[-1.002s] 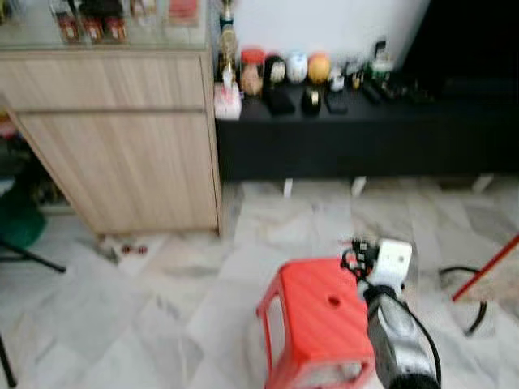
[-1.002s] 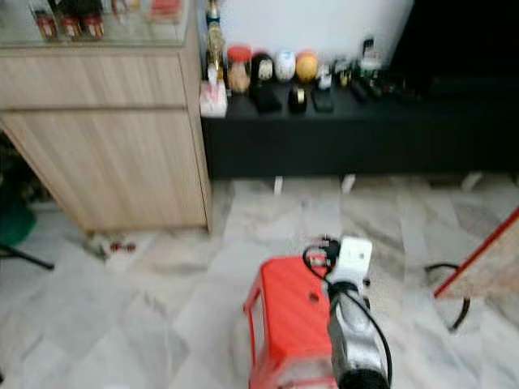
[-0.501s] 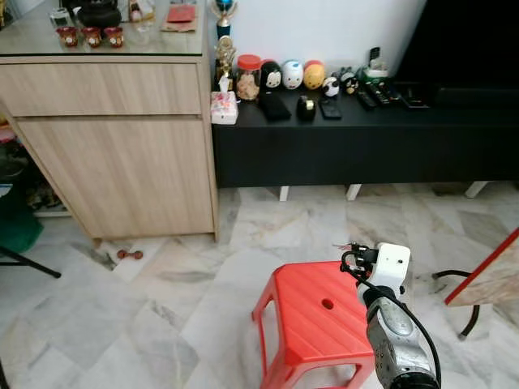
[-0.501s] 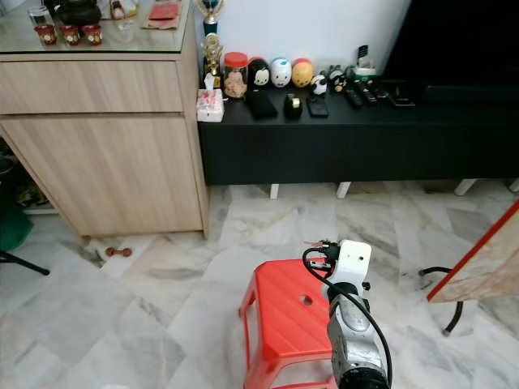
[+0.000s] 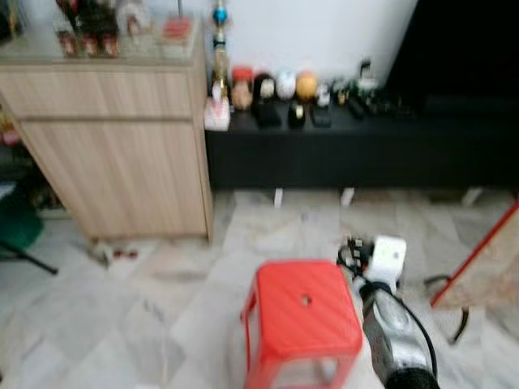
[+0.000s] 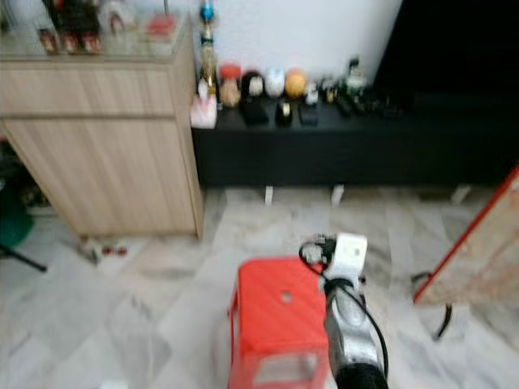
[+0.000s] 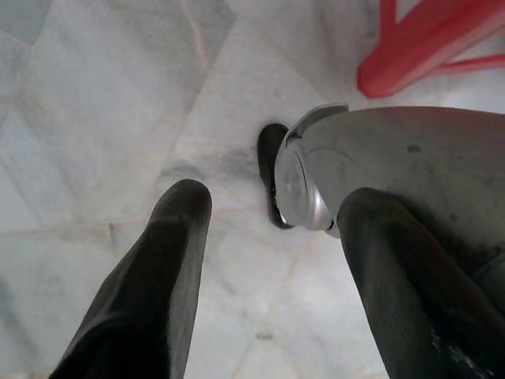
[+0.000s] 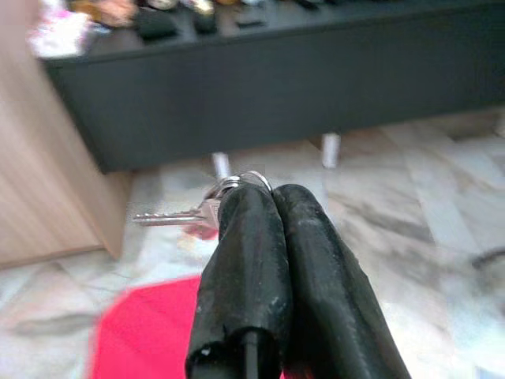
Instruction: Hang keys on a hook
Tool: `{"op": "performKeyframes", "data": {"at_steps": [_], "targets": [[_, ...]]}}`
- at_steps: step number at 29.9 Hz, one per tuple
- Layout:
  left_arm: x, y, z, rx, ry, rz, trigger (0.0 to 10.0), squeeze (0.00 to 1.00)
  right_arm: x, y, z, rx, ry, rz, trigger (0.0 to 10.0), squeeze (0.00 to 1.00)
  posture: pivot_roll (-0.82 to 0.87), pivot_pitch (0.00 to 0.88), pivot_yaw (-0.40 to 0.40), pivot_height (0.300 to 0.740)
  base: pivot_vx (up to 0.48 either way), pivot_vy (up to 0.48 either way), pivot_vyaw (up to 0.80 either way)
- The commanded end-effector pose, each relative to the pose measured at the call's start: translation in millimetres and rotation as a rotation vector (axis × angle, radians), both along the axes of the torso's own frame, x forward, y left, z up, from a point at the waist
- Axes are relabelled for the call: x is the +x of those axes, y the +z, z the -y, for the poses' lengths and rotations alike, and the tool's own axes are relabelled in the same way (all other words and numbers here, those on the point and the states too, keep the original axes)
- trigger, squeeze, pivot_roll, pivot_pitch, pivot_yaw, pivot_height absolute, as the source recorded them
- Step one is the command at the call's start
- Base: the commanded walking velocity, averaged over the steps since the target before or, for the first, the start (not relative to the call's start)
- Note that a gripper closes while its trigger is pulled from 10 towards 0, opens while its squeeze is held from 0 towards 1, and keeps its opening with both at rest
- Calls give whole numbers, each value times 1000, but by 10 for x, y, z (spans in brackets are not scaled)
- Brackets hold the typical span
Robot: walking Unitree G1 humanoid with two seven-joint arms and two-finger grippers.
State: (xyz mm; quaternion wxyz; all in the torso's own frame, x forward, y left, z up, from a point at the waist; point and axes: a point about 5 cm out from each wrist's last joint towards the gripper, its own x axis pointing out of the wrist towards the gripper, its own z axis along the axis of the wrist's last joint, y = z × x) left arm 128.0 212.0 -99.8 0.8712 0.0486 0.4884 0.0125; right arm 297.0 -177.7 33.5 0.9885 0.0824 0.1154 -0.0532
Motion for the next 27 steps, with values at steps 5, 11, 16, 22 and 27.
{"op": "performKeyframes", "data": {"at_steps": [5,11,16,22,27], "targets": [[40,-12,201,-70,-55,16,10000,0,49,34,-26,3,3,4,10000,0,65,0,-94,740,0,-401,0],[32,-14,195,-66,-63,10,10000,0,38,4,-46,-4,13,-14,10000,0,62,0,-87,740,0,-399,0],[38,-14,204,-67,-63,10,10000,0,40,-3,-34,-2,10,-16,10000,0,60,0,-88,740,0,-398,0],[36,-18,219,-73,-59,6,10000,0,73,41,-37,-21,37,4,10000,0,59,0,-91,740,0,-399,0],[19,-23,214,-74,-53,2,10000,0,86,58,-36,-34,43,17,10000,0,63,0,-94,740,0,-400,554]]}}
